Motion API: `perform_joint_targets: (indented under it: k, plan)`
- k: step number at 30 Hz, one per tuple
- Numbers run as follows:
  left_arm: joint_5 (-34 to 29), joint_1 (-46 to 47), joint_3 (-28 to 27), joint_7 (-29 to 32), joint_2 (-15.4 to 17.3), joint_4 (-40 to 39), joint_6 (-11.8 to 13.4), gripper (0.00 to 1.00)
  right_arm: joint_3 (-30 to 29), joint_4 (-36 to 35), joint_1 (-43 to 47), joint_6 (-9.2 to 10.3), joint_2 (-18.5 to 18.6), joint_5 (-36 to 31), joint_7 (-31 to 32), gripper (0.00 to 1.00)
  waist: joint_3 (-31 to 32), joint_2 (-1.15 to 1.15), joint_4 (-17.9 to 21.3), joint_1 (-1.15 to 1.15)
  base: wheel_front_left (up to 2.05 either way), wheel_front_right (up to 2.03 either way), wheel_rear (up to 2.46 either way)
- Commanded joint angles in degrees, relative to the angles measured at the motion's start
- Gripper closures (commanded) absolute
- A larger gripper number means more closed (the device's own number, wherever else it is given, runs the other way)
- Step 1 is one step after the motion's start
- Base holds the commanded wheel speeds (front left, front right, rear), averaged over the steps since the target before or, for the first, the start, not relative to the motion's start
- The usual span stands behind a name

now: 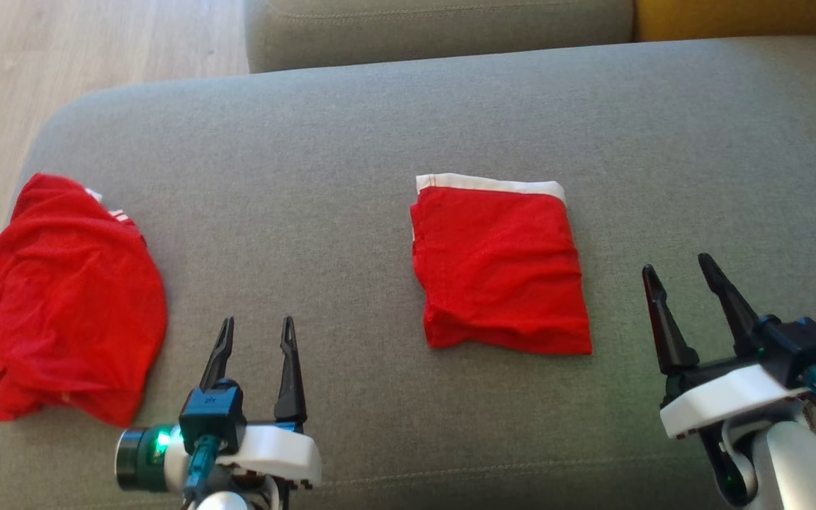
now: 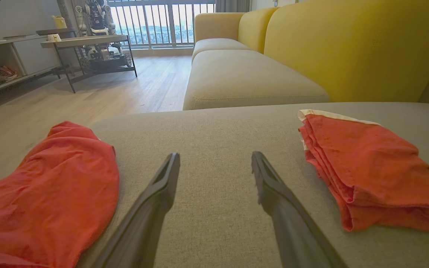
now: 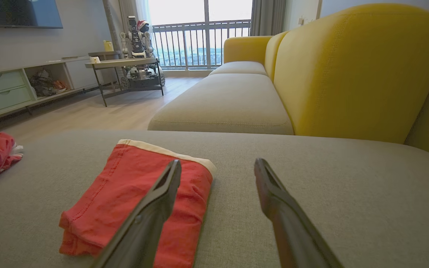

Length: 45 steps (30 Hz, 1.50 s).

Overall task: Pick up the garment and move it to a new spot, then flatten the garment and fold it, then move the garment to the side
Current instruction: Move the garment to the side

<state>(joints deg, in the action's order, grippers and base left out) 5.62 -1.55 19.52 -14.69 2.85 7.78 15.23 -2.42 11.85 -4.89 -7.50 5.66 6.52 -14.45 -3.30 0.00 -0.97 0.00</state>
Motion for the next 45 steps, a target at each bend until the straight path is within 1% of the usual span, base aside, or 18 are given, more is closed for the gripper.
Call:
perform_joint_targets:
  k: [1, 6, 8, 10, 14, 18, 22, 26, 27, 28, 33, 37, 41, 45]
  plan:
    - [0.2, 2.7, -1.5, -0.3, 0.0, -1.8, 0.4, 0.00, 1.4, -2.3, -2.0, 0.01, 0.0, -0.6, -0.5, 0.00, -0.6, 0.00, -0.6, 0.00, 0.00, 0.00, 0.00]
    - [0.1, 3.6, -0.5, -0.3, 0.0, -2.1, 0.6, 0.00, 2.2, -1.9, -4.6, 0.01, -0.1, -1.1, -0.5, 0.00, -2.5, 0.00, -2.0, 0.00, 0.00, 0.00, 0.00]
    - [0.2, 4.2, 0.2, -0.3, 0.0, -2.2, 0.7, 0.00, 1.5, -0.2, -6.2, 0.01, -0.2, -1.3, -0.5, 0.00, -3.6, 0.00, -3.2, 0.00, 0.00, 0.00, 0.00]
    - [0.3, 4.9, 1.0, -0.3, 0.0, -2.3, 1.0, 0.00, 0.4, 3.0, -7.7, 0.01, -0.4, -1.2, -0.5, 0.00, -5.0, 0.00, -4.5, 0.00, 0.00, 0.00, 0.00]
    - [0.5, 6.0, 2.3, -0.3, 0.0, -2.1, 1.7, 0.00, -1.6, 10.3, -11.7, 0.01, -0.5, 2.4, 1.9, 0.00, -7.4, 0.00, -6.8, 0.00, 0.00, 0.00, 0.00]
    - [0.8, 6.7, 3.2, -0.3, 0.0, -1.7, 2.2, 0.00, -1.9, 16.1, -14.9, 0.01, 1.1, 6.2, 5.7, 0.00, -8.9, 0.00, -8.7, 0.00, 0.00, 0.00, 0.00]
    - [1.2, 7.0, 3.9, -0.3, 0.0, -1.4, 2.7, 0.00, -0.7, 19.6, -16.6, 0.01, 2.2, 9.5, 7.7, 0.00, -9.2, 0.00, -9.6, 0.00, 0.00, 0.00, 0.00]
    - [1.5, 7.1, 4.3, -0.3, 0.0, -1.1, 3.0, 0.00, 0.9, 22.0, -17.4, 0.01, 2.9, 11.0, 8.7, 0.00, -9.1, 0.00, -9.9, 0.00, 0.00, 0.00, 0.00]
    - [1.6, 7.1, 4.4, -0.3, 0.0, -1.0, 3.0, 0.00, 1.3, 22.5, -17.6, 0.01, 2.9, 11.4, 8.9, 0.16, -9.1, 0.00, -9.9, 0.00, 0.00, 0.00, 0.00]
    - [1.6, 7.2, 4.4, -0.3, 0.0, -1.0, 3.1, 0.00, 2.2, 23.1, -18.0, 0.01, 3.1, 11.8, 8.9, 1.00, -9.0, 0.00, -9.7, 0.00, 0.00, 0.00, 0.00]
    - [1.4, 7.8, 4.4, -0.3, 0.0, -1.1, 3.1, 0.00, 4.2, 24.2, -19.1, 0.01, 4.2, 11.1, 7.5, 1.00, -9.3, 0.00, -8.8, 0.00, 0.00, 0.00, 0.00]
    - [0.9, 8.4, 4.4, -0.3, 0.0, -1.3, 3.0, 0.00, 6.3, 24.6, -20.5, 0.01, 5.5, 10.0, 6.1, 1.00, -9.8, 0.00, -7.2, 0.00, 0.00, 0.00, 0.00]
    - [0.3, 9.3, 4.7, -0.3, 0.0, -1.8, 3.0, 0.00, 9.5, 24.6, -22.9, 0.01, 7.6, 8.9, 5.7, 1.00, -11.2, 0.00, -4.2, 0.00, 0.00, 0.00, 0.00]
    - [-1.1, 11.6, 5.3, -0.3, 0.0, -2.3, 2.6, 0.00, 13.9, 24.2, -26.2, 0.01, 11.2, 8.3, 5.7, 1.00, -13.8, 0.00, -0.2, 0.00, 0.00, 0.00, 0.00]
